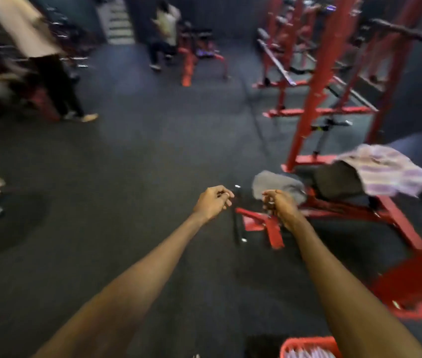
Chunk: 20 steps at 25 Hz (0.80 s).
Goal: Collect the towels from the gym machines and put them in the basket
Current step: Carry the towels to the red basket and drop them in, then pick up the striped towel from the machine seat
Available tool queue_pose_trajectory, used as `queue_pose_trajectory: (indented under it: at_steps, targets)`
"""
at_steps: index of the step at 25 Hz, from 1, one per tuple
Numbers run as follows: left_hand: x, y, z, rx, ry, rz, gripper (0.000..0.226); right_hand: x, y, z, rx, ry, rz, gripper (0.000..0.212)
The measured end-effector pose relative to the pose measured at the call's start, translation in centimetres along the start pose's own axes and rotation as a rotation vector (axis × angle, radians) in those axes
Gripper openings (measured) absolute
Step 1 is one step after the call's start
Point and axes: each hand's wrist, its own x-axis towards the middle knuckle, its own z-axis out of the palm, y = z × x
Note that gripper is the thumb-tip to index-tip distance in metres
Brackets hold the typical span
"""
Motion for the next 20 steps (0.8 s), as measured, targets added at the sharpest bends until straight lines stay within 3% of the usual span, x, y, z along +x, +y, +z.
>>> queue_pose_trajectory:
  at_steps: [5, 7, 10, 14, 20]
  targets:
    - [-4.6, -4.0, -20.1, -0.020, 0.428, -0.089, 0.021, 1.3, -6.9, 20.2, -0.217, -0.330, -0.132, 0.012]
    - [-5.0, -4.5, -23.2, -0.025, 0.450, -0.097, 0.021, 1.2, -8.7, 22.4, -0.223, -0.329, -0.175, 0.009]
    - [-8.5, -9.1, -31.0, -0.039, 0.643, -0.177, 0.023, 0.0, -9.8, 32.8, -0.250, -0.500, -0.209, 0.010]
    - [-11.9, -15.3, -37.0, -0.073, 0.773, -0.296, 0.025, -1.0, -7.9, 42.7, -0.297, -0.643, -0.176, 0.009]
    - [-13.9, -19.5, -46.6, -0.092, 0.895, -0.323, 0.023, 0.2, -8.2, 54.7, -0.300, -0.708, -0.184, 0.010]
